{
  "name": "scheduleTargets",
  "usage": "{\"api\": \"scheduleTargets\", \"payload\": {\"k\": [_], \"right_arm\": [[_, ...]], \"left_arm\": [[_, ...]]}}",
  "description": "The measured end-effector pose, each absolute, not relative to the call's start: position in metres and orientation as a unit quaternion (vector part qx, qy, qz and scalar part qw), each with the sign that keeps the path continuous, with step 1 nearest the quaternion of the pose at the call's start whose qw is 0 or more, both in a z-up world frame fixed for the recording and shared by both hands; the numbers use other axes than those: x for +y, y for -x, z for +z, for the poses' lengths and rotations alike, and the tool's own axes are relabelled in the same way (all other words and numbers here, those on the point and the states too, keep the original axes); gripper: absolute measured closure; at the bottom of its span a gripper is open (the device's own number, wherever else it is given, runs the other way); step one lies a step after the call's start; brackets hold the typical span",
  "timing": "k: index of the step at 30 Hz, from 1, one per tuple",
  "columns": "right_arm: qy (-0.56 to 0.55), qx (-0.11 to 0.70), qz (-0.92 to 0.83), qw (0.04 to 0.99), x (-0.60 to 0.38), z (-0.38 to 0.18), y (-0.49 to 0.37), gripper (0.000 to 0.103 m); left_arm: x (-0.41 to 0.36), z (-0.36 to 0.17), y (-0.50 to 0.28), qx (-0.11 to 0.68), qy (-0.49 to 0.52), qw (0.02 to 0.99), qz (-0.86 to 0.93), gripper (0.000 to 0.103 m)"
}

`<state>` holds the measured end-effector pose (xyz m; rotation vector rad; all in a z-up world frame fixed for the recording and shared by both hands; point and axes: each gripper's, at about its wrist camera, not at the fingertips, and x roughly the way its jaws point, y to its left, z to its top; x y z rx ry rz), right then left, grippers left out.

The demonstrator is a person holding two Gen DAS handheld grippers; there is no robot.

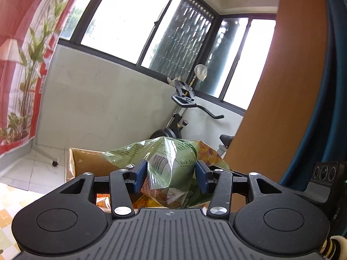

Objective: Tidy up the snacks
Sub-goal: 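Lift the green bag with both tools up over the box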

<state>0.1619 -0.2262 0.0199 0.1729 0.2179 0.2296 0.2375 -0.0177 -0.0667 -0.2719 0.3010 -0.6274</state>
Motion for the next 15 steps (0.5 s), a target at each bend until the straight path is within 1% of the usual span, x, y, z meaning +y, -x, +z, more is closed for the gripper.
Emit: {"api": "scheduleTargets", "payload": {"k": [7,15], "right_arm": [[-0.060,0.117,0.119,0.984,-0.226,0.013,-0.211,0.059],[-0.046,0.149,0.107,0.982,-0.241,-0.006,-0.278,0.059]], "left_arm": [[-0.022,-0.066,-0.278,0.159,0.126,0.935,-0.290,0.053],[-0.029,-0.079,-0.330,0.206,0.132,0.931,-0.271,0.052]]}}
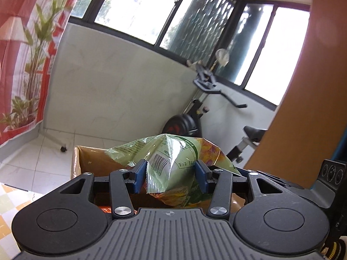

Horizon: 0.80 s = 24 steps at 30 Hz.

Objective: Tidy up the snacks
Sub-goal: 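Lift the green bag with both tools up over the box, then open both tools to drop the green bag into the box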

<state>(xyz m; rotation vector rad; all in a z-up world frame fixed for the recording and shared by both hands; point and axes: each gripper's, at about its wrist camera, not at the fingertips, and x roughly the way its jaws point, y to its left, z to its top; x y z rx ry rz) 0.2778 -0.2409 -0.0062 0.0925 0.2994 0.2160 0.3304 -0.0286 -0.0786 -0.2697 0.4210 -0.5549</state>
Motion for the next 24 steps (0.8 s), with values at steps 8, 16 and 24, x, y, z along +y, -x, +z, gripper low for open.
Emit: {"api": "scheduleTargets", "payload": {"k": [8,16,24], "right_arm": [[-0.058,0.176,0.089,0.979,-0.260,-0.032,-0.319,0.059],[-0.088,0.223,0.072,0.968,-0.273,-0.061,-0.331,0.057],[-0.085,0.215,0.024,0.973,-0.274,-0.065,-0.316,0.050]], "left_arm": [[-0.041,-0.089,-0.353,0.234,0.119,0.931,-0.252,0.049],[-0.042,-0.105,-0.358,0.278,0.096,0.927,-0.231,0.039],[-0.023,-0.093,-0.344,0.281,0.094,0.929,-0.222,0.028]]}}
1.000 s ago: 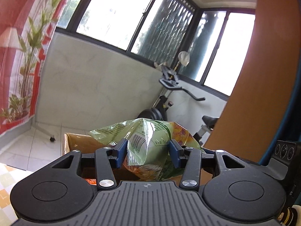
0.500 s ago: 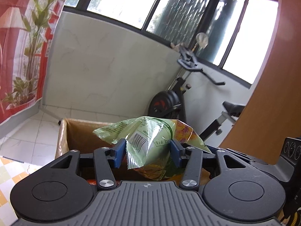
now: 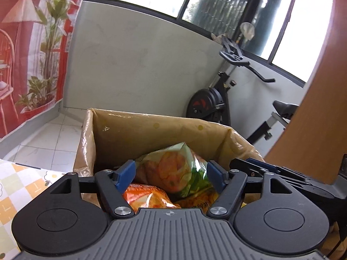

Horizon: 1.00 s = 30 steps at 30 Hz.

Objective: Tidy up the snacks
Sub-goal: 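Open both tools to drop the green bag into the box, then move both tools back down to the snacks on the table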

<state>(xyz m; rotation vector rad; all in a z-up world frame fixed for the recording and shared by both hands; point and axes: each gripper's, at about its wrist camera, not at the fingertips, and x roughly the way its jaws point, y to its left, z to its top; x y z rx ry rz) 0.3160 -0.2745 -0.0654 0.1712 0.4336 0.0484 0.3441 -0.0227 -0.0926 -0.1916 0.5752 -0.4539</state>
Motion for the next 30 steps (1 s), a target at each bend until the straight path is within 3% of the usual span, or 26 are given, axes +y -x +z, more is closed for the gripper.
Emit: {"api": "scheduleTargets", "payload": {"k": [16,30], "right_arm": [[-0.125,0.191,0.052,0.972,-0.268,-0.056,-0.230,0.050],[-0.138,0.238,0.058,0.960,-0.248,-0.087,-0.163,0.050]], "left_arm": [[0.008,-0.067,-0.270,0.267,0.054,0.935,-0.228,0.029],[0.066,-0.111,-0.212,0.300,0.062,0.938,-0.160,0.029]]}}
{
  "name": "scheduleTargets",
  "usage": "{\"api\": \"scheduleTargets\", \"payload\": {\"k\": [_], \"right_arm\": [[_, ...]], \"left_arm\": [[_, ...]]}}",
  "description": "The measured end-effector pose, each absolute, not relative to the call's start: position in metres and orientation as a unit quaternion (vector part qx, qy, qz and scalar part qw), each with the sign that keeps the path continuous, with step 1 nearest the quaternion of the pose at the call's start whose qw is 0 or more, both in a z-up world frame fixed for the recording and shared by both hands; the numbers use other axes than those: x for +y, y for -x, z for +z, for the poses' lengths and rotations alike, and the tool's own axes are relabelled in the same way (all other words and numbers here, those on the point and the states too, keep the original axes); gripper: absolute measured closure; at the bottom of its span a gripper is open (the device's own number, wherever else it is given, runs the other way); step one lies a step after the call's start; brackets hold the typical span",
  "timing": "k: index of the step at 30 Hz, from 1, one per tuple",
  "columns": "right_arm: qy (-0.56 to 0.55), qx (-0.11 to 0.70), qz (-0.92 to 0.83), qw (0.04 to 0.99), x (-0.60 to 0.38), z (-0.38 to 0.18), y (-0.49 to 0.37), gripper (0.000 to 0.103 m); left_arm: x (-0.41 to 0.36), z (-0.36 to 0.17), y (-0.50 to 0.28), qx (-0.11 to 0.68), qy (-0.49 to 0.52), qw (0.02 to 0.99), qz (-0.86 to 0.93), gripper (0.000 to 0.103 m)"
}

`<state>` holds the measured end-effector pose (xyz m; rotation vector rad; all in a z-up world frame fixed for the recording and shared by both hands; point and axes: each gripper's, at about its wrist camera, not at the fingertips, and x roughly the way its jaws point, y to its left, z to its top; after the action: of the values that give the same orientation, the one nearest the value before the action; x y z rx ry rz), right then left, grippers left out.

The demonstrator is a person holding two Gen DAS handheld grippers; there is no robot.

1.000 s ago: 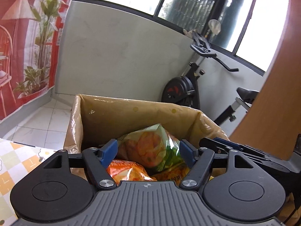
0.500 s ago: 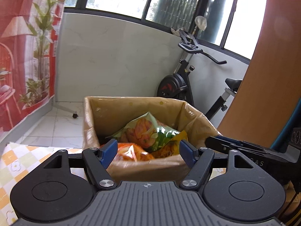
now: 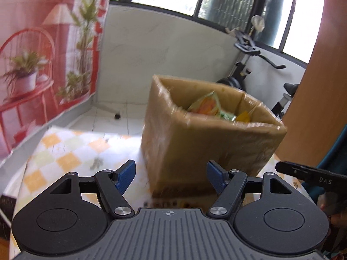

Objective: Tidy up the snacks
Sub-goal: 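Move both tools back down to the snacks on the table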

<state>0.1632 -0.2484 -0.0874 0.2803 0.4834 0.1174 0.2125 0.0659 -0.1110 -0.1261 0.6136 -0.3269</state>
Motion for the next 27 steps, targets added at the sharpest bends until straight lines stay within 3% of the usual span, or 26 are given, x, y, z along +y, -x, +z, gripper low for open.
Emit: {"api": "scheduleTargets", "payload": {"k": [7,12,17,27], "right_arm": [[-0.141,0.328,0.055,0.933,-0.241,-0.131,-0.134,0.049],[-0.141,0.395,0.056,0.906,-0.231,-0.158,-0.115,0.026],[-0.134,0.466,0.063,0.872,-0.217,-0.179,-0.109,0.016],[-0.025,0.532,0.098,0.840,-0.174,-0.194,-0.112,0.010]], "left_arm": [[0.072,-0.155,-0.196,0.341,0.090,0.925,-0.142,0.029],[0.068,-0.176,-0.189,0.364,0.080,0.917,-0.140,0.029],[0.067,-0.188,-0.181,0.378,0.084,0.911,-0.145,0.029],[0.058,-0.200,-0.168,0.394,0.096,0.902,-0.150,0.029]]}}
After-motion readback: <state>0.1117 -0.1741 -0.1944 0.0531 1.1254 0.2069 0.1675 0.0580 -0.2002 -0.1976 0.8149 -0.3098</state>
